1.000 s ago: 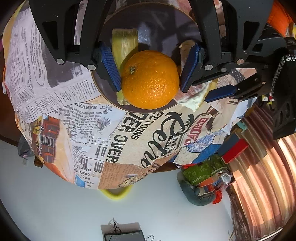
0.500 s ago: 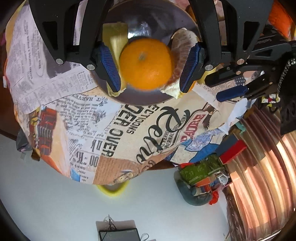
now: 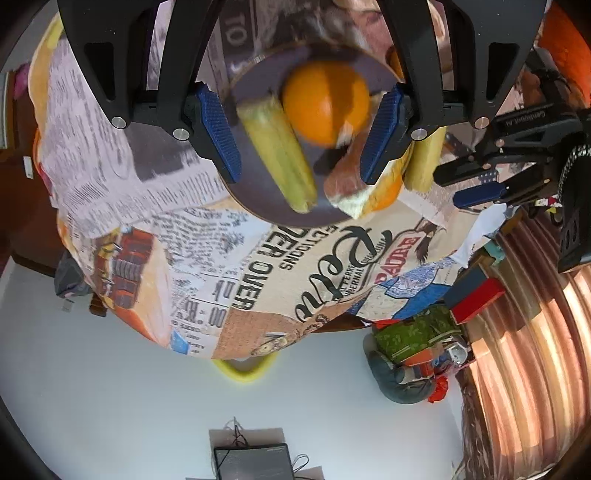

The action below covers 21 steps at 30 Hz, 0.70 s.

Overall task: Organize fruits
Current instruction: 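Lower the pomelo segment and orange onto the plate and open both tools, then grasp the second yellow cylinder with the left tool while the right tool grasps a small orange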

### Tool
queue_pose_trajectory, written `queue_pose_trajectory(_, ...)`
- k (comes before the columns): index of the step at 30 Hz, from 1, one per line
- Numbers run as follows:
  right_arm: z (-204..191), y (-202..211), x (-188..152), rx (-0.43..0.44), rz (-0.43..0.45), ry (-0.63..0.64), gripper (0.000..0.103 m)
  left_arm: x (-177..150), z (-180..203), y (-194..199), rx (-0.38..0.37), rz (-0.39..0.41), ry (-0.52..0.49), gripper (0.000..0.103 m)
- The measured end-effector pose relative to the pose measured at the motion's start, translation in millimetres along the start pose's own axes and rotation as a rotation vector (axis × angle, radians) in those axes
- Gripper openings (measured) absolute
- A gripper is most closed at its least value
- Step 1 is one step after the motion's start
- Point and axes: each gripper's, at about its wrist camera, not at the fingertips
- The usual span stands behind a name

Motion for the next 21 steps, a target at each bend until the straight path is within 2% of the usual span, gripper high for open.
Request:
queue_pose_trajectory(12, 12, 48, -41, -0.089, -0.003, -0.017, 0.065, -44, 6, 8, 0.005, -0.110, 0.035, 0.056)
queue_pose_trajectory(21, 25, 71, -83, -0.138, -0.047, -0.090, 0.066, -63, 13, 7, 0.029, -0.127, 0.037, 0.056)
Point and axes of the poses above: each gripper's, at about its wrist camera, not at the fingertips, and y roughly against the way its jaws point, z to its right, x to its top, and after that the axes turned 14 degrees about z, right-handed
